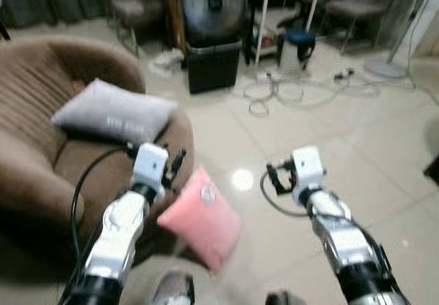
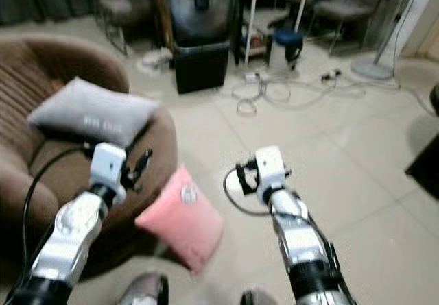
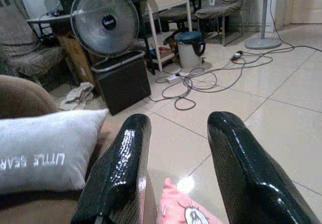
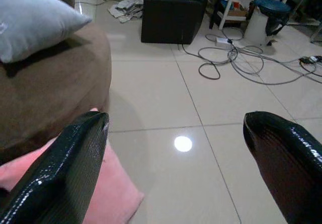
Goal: Move the pillow to the sofa from floor
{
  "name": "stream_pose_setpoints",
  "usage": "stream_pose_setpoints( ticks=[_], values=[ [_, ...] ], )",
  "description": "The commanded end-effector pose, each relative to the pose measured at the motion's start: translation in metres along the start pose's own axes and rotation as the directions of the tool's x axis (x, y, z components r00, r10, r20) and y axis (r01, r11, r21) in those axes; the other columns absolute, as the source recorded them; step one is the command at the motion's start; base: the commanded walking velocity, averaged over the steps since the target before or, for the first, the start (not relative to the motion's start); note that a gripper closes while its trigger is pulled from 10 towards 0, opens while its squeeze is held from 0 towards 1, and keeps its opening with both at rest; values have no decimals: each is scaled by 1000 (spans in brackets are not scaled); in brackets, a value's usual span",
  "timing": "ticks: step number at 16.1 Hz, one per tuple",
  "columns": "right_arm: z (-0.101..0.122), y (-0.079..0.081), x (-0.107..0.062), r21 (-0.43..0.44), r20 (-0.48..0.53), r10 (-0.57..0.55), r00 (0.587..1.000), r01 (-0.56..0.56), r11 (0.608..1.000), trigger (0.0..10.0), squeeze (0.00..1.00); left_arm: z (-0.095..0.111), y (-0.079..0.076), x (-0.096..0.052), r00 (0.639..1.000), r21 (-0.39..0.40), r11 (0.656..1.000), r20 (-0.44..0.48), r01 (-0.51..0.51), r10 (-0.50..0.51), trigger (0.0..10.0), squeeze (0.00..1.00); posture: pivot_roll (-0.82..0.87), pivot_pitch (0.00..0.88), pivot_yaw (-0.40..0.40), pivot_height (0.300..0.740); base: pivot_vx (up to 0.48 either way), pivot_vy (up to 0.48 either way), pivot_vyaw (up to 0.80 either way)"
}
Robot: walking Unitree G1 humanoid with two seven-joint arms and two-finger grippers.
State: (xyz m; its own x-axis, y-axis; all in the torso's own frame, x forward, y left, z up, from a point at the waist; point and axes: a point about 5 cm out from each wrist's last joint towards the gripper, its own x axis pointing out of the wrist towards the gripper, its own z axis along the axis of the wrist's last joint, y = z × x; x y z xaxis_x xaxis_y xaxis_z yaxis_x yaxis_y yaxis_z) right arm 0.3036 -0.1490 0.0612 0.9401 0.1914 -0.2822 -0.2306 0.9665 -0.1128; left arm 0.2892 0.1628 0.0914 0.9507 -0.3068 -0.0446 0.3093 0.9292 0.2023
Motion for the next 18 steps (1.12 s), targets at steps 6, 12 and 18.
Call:
stream_pose_setpoints(
  ticks=[6, 12, 18],
  values=[
    [4, -1, 0, 5, 12, 1, 1000, -1, 1000, 10000, 0, 2, -5, 2, 998, 7, 998, -2, 63, -63, 10000, 0, 39, 0, 3, 664, 146, 0, 0],
    [3, -1, -1, -16, 10, 7, 1000, -7, 1000, 10000, 0, 0, -6, 1, 997, 8, 997, -9, 76, -76, 10000, 0, 39, 0, 2, 664, 339, 0, 0],
    [3, 1, -1, -36, 10, 30, 999, -30, 999, 10000, 0, 0, -7, 0, 997, 10, 997, -10, 83, -83, 10000, 0, 38, 0, 3, 664, 338, 0, 86]
  ],
)
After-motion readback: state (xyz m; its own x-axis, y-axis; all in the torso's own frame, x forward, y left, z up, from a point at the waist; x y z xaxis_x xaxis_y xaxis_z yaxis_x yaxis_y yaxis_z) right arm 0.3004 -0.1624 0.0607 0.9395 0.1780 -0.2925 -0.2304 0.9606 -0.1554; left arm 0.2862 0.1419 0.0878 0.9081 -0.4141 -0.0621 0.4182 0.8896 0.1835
